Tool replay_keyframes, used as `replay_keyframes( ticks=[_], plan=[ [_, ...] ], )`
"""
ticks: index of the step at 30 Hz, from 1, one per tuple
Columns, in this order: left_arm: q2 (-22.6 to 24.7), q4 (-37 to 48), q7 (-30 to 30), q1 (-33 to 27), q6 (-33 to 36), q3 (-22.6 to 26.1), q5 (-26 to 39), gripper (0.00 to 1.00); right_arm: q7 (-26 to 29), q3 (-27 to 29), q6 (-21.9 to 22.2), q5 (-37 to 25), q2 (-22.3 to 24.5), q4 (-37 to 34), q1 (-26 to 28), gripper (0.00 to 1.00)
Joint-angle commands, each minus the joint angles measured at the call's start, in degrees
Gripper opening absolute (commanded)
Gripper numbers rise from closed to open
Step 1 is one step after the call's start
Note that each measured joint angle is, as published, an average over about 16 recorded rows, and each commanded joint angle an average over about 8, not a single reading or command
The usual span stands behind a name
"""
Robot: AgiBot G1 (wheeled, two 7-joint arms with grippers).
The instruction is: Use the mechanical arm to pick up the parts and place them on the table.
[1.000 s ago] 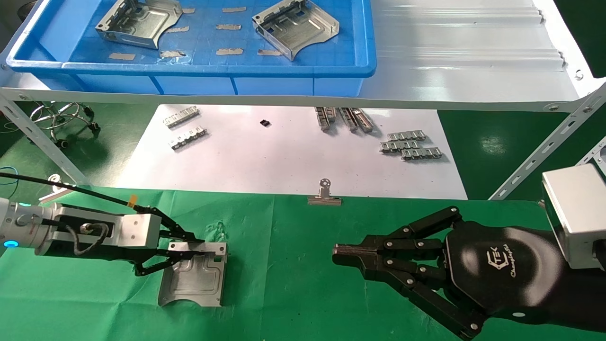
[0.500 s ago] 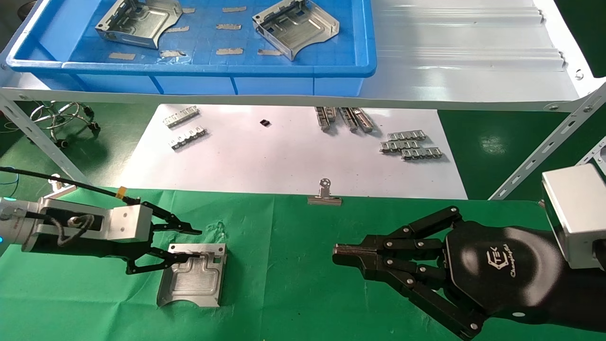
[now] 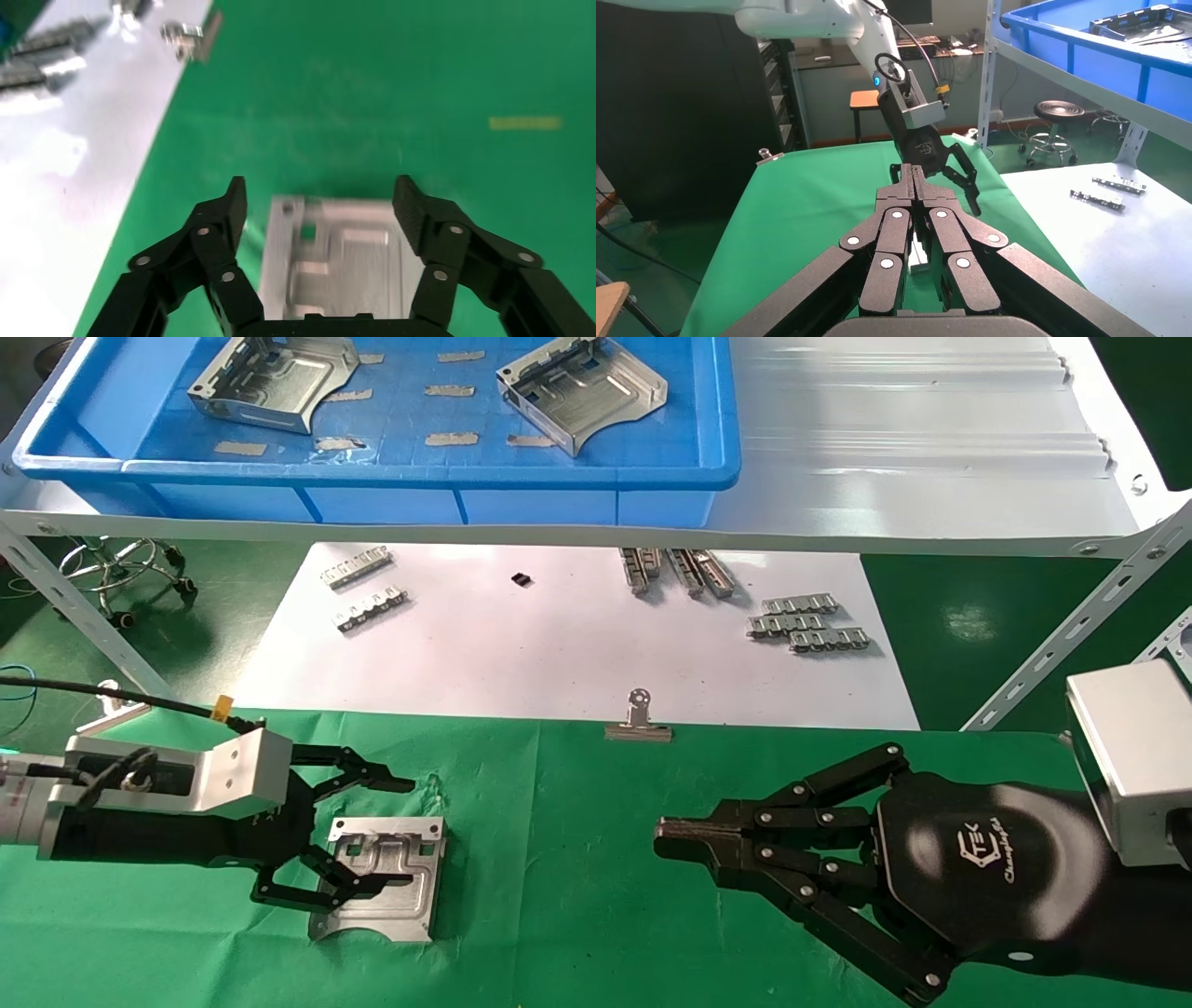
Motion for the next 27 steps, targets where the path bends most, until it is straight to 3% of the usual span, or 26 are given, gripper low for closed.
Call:
replay_keyframes(
  ticks=[1,27],
  plan=[
    [-0.6,-2.1,-1.5,1.2,-0.2,-1.5,-0.6,1.0,0.0,0.0,0.0,0.0,0.0,0.0,0.0,1.0],
    [-9.0,-31.9,-22.2,18.5,-2.9,-21.7,-8.9,1.0,0.0,0.0,0.0,0.0,0.0,0.0,0.0,1.0]
  ],
)
